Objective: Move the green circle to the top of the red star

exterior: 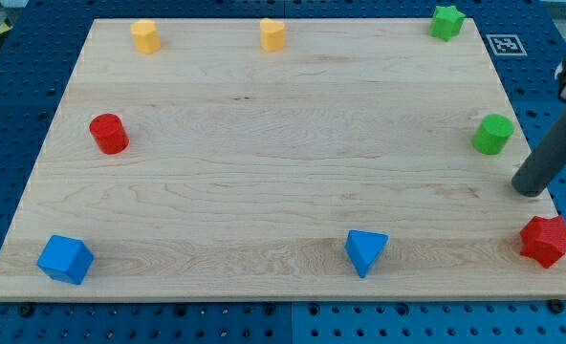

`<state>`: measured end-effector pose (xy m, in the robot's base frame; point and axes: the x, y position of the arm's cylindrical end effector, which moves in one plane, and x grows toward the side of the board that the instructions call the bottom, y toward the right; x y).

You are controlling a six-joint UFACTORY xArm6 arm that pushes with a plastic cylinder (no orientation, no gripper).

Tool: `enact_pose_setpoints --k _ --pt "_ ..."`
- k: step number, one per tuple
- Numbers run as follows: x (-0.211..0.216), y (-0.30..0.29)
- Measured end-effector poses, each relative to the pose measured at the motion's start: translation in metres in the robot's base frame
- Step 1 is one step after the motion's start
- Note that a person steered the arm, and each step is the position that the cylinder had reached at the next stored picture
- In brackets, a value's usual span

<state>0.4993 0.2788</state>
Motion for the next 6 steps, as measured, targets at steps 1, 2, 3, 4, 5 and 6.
enact_pose_setpoints --k 1,2,3,4,5,6 --pt "-0.021 0.020" --pt "-0.048 0.021" --pt "-0.091 0.009" --pt "-0.110 -0.012" --pt "-0.092 -0.034" --pt "-0.082 -0.015"
